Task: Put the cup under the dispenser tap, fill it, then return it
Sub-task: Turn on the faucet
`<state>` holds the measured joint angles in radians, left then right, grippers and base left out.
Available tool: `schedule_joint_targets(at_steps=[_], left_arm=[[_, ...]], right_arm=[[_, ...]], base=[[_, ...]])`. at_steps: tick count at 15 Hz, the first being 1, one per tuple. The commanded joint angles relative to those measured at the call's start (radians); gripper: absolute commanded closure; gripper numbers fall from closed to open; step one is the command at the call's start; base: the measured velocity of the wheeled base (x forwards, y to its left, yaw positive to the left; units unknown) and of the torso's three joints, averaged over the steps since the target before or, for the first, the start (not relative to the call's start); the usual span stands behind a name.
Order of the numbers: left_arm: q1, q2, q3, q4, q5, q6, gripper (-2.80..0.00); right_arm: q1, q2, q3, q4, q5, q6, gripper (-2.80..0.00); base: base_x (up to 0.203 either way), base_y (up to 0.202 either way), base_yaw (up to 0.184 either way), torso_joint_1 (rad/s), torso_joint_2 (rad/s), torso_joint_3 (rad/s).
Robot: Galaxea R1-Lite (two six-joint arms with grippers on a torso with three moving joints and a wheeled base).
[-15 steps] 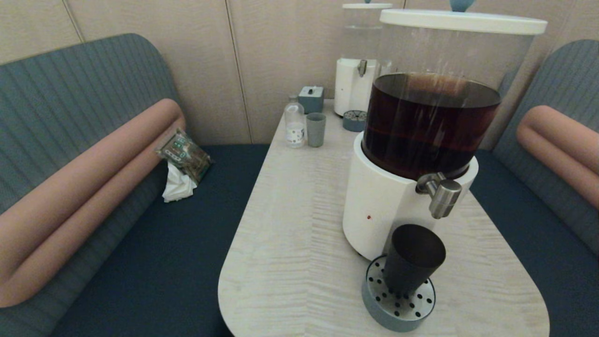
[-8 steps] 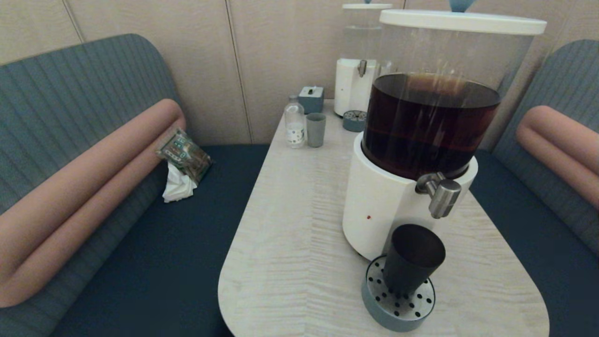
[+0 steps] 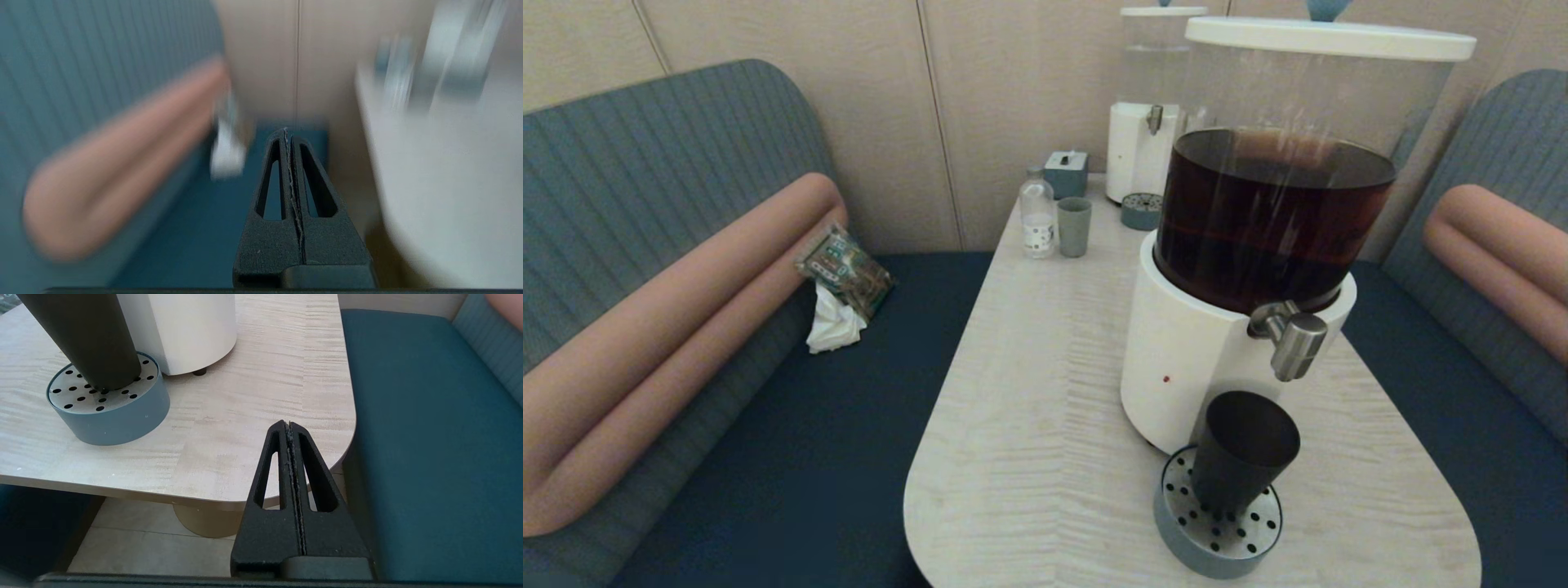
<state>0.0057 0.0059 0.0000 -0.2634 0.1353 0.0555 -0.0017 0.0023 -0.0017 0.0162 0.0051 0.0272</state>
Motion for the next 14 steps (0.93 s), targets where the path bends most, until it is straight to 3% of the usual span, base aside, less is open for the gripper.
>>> schedule_joint_targets(at_steps=[1, 3, 5, 12, 14], left_arm=[[0.0, -0.004, 0.0, 0.154, -0.018, 0.005, 0.0], [0.0, -0.004, 0.001, 0.202, -0.11, -0.004, 0.0], [-0.001, -0.004, -0.014, 0.317, -0.143, -0.007, 0.0], [-0.001, -0.004, -0.018, 0.326, -0.14, -0.019, 0.0], [-0.001, -0.004, -0.018, 0.326, -0.14, -0.019, 0.0]], right_arm=[[0.001, 0.001, 0.0, -0.001, 0.001, 0.0, 0.0], [0.0, 0.001, 0.0, 0.004, 0.003, -0.001, 0.0], [0.0, 0.001, 0.0, 0.004, 0.003, -0.001, 0.0], [0.0, 0.0, -0.011, -0.016, 0.003, -0.002, 0.0], [0.001, 0.005, -0.117, -0.019, 0.014, 0.001, 0.0]], base=[[0.0, 0.0, 0.0, 0.0, 0.0, 0.0], [0.0, 0.0, 0.0, 0.0, 0.0, 0.0], [0.0, 0.0, 0.0, 0.0, 0.0, 0.0], [0.0, 0.0, 0.0, 0.0, 0.0, 0.0], [0.0, 0.0, 0.0, 0.0, 0.0, 0.0]])
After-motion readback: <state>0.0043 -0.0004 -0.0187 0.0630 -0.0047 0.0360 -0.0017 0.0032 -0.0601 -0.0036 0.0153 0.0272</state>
